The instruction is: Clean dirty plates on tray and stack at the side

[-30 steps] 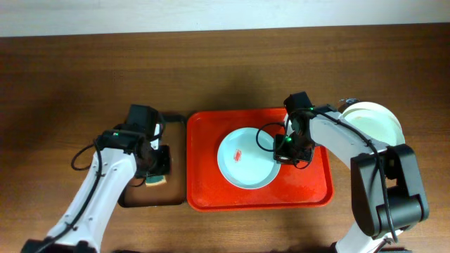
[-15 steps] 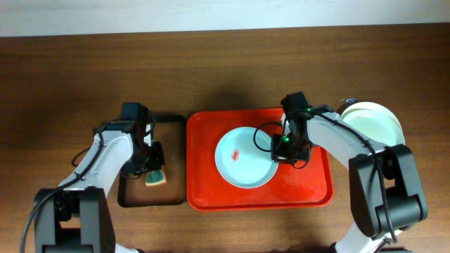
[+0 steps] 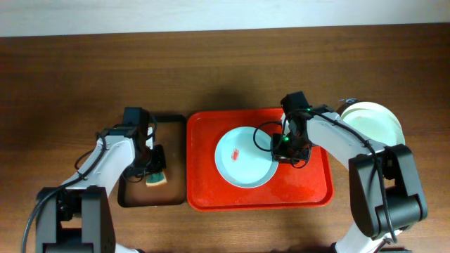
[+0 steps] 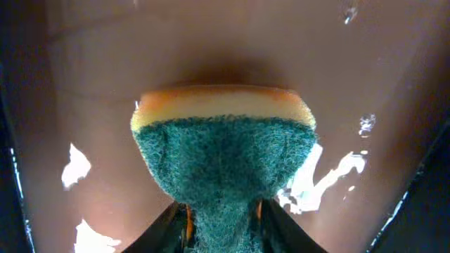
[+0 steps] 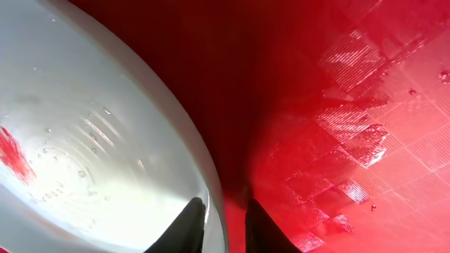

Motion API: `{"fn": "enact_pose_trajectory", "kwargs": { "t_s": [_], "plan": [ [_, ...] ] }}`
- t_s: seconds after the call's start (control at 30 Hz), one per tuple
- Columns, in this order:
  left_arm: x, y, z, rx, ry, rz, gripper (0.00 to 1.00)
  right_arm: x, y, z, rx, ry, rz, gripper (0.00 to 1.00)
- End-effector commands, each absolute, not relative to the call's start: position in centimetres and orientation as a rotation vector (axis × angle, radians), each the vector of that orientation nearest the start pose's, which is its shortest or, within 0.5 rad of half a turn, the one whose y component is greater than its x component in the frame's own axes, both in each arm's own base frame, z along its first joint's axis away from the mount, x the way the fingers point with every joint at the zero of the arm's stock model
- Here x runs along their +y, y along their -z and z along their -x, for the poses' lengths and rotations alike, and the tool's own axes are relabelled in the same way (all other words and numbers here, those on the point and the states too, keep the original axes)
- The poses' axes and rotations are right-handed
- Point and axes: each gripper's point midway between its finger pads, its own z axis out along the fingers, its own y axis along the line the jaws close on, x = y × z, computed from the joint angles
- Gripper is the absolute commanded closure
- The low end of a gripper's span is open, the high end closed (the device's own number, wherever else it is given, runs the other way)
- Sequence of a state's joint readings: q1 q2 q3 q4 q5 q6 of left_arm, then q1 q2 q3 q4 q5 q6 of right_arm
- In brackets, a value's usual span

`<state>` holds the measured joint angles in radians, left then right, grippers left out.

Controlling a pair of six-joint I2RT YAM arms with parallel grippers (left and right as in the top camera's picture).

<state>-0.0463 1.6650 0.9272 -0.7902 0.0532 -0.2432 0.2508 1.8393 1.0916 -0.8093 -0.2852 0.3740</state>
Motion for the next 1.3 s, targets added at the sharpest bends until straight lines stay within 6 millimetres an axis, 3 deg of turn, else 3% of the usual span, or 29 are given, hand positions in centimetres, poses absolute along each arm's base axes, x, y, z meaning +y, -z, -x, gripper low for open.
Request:
{"fn": "enact_pose_trajectory", "kwargs": {
  "t_s": [0.0, 0.13, 0.27, 0.37, 0.43, 0.53, 0.7, 0.93, 1.27],
  "plan": [
    [-2.5, -0.6, -27.3, 3.107, 0.105, 0.289, 0.64, 12.5, -0.3, -28.7, 3.189, -0.425, -0.187, 0.78],
    [-2.5, -0.7, -27.4, 3.101, 0.106, 0.288, 0.64, 12.6, -0.3, -28.9, 3.179, -0.429, -0.184, 0.76],
    [-2.2, -3.2, -28.9, 3.081, 0.081, 0.287, 0.6, 12.6, -0.3, -28.9, 3.179, -0.428, -0.183, 0.75],
    [-2.2, -3.2, -28.9, 3.083, 0.081, 0.274, 0.67, 12.6, -0.3, -28.9, 3.179, -0.429, -0.183, 0.75],
    [-2.2, -3.2, -29.0, 3.08, 0.081, 0.274, 0.78, 12.6, -0.3, -28.9, 3.179, -0.429, -0.183, 0.75],
    [-2.1, -3.1, -28.8, 3.083, 0.047, 0.263, 0.81, 12.6, -0.3, -28.9, 3.179, -0.428, -0.183, 0.75],
    [-2.2, -2.7, -28.3, 3.092, -0.079, 0.186, 0.78, 12.6, -0.3, -28.9, 3.179, -0.428, -0.183, 0.74],
    [-2.1, -1.1, -27.8, 3.083, -0.075, 0.186, 0.75, 12.6, -0.3, -28.9, 3.18, -0.428, -0.184, 0.73],
    [-2.1, -0.7, -27.4, 3.091, -0.077, 0.187, 0.76, 12.6, -0.2, -28.9, 3.177, -0.429, -0.182, 0.71]
  ]
}}
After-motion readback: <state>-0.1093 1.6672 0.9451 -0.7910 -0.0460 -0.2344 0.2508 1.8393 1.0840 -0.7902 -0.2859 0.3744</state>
